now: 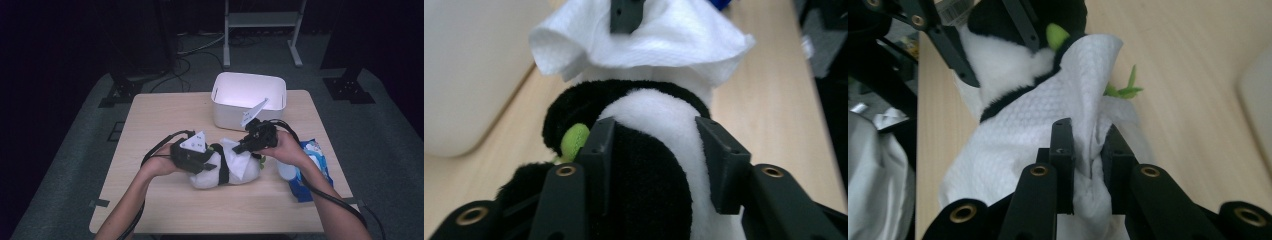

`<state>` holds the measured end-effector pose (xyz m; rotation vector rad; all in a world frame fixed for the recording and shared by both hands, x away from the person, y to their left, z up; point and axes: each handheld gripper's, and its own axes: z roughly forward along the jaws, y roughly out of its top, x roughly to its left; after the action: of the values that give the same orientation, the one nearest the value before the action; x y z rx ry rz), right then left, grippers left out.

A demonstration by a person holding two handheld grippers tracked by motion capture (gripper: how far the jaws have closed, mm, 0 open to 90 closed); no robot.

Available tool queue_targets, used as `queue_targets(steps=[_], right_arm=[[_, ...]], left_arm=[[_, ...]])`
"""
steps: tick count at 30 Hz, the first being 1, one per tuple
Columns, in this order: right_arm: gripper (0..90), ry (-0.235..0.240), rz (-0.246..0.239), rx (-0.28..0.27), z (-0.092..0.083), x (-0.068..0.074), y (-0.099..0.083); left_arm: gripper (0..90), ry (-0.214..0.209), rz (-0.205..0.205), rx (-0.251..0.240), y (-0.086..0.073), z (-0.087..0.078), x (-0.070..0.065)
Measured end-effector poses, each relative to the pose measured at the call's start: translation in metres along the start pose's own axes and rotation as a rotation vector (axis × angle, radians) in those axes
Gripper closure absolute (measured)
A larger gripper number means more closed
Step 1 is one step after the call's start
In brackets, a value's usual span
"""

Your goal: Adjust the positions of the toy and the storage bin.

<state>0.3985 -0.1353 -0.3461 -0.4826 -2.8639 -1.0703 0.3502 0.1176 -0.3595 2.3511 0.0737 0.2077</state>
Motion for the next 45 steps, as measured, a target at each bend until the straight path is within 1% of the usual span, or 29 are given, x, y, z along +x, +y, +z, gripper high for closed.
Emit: queue_targets(steps=[1, 2, 4, 6, 8, 10, 11, 12, 13, 14, 15, 16, 19, 20, 22, 23, 24, 25, 28, 30, 31, 33, 34, 37, 38, 42, 45], right_arm=[[79.3, 0.006, -0.007, 0.005, 0.002, 0.002, -0.001], [79.5, 0.006, -0.013, 0.009, 0.004, 0.005, 0.000], [79.5, -0.005, -0.029, 0.023, 0.004, 0.011, -0.001], [79.6, 0.004, -0.039, 0.036, 0.005, 0.015, -0.003], [79.6, 0.003, -0.041, 0.039, 0.006, 0.020, -0.006], [79.6, 0.002, -0.042, 0.033, 0.006, 0.023, -0.009], [79.8, 0.005, -0.041, 0.031, 0.005, 0.024, -0.011], [79.9, 0.014, -0.041, 0.031, 0.005, 0.025, -0.013], [80.0, 0.041, -0.038, 0.029, 0.006, 0.026, -0.015], [80.0, 0.055, -0.039, 0.031, 0.007, 0.029, -0.016], [80.0, 0.052, -0.048, 0.040, 0.008, 0.033, -0.018], [80.0, 0.044, -0.058, 0.044, 0.007, 0.036, -0.018], [80.0, 0.043, -0.071, 0.055, 0.007, 0.041, -0.017], [80.0, 0.051, -0.075, 0.040, 0.005, 0.042, -0.016], [80.0, 0.056, -0.078, -0.010, 0.001, 0.044, -0.013], [80.0, 0.059, -0.078, -0.034, 0.000, 0.044, -0.011], [79.9, 0.066, -0.079, -0.049, -0.001, 0.044, -0.008], [79.9, 0.061, -0.082, -0.055, 0.001, 0.044, -0.005], [79.8, 0.047, -0.097, -0.001, 0.013, 0.047, -0.001], [79.8, 0.038, -0.111, 0.062, 0.024, 0.049, -0.003], [79.9, 0.046, -0.111, 0.068, 0.026, 0.049, -0.005], [80.0, 0.039, -0.109, 0.066, 0.025, 0.051, -0.009], [80.1, 0.036, -0.112, 0.070, 0.024, 0.052, -0.011], [79.9, 0.051, -0.108, 0.064, 0.022, 0.056, -0.018], [79.9, 0.054, -0.103, 0.060, 0.020, 0.058, -0.020], [79.9, 0.032, -0.110, 0.030, 0.013, 0.060, -0.027], [79.9, 0.019, -0.098, 0.021, 0.007, 0.059, -0.032]], left_arm=[[47.4, -0.006, -0.014, -0.006, 0.000, -0.001, -0.002], [45.3, -0.001, -0.018, -0.012, 0.000, -0.003, -0.003], [40.7, -0.012, -0.041, -0.016, 0.002, -0.005, -0.004], [39.6, -0.010, -0.045, -0.028, 0.004, -0.007, -0.005], [37.7, -0.019, -0.052, -0.029, 0.007, -0.009, -0.005], [36.4, -0.009, -0.054, -0.038, 0.009, -0.011, -0.005], [35.2, 0.010, -0.054, -0.045, 0.010, -0.012, -0.006], [30.7, 0.028, -0.064, -0.037, 0.011, -0.012, -0.006], [30.3, 0.031, -0.068, -0.023, 0.011, -0.010, -0.006], [30.3, 0.022, -0.073, -0.005, 0.010, -0.007, -0.006], [30.2, 0.007, -0.079, 0.007, 0.008, -0.004, -0.006], [29.9, -0.009, -0.095, 0.000, 0.006, -0.001, -0.007], [30.1, -0.043, -0.117, -0.009, -0.001, 0.003, -0.009], [30.3, -0.056, -0.123, -0.010, -0.003, 0.004, -0.010], [31.4, -0.090, -0.118, -0.006, -0.006, 0.006, -0.013], [31.5, -0.094, -0.102, -0.003, -0.007, 0.007, -0.015], [31.5, -0.093, -0.098, -0.010, -0.007, 0.007, -0.017], [31.6, -0.090, -0.094, -0.008, -0.007, 0.008, -0.018], [32.5, -0.075, -0.079, 0.001, -0.008, 0.008, -0.021], [33.0, -0.078, -0.071, 0.014, -0.009, 0.009, -0.022], [33.0, -0.074, -0.064, 0.014, -0.009, 0.010, -0.023], [32.9, -0.073, -0.071, 0.019, -0.007, 0.010, -0.025], [32.7, -0.078, -0.067, 0.025, -0.006, 0.009, -0.026], [29.9, -0.093, -0.063, 0.035, -0.004, 0.010, -0.031], [29.8, -0.088, -0.061, 0.038, -0.004, 0.010, -0.031], [29.2, -0.091, -0.071, 0.031, -0.007, 0.011, -0.028], [28.1, -0.097, -0.074, 0.040, -0.006, 0.011, -0.026]])
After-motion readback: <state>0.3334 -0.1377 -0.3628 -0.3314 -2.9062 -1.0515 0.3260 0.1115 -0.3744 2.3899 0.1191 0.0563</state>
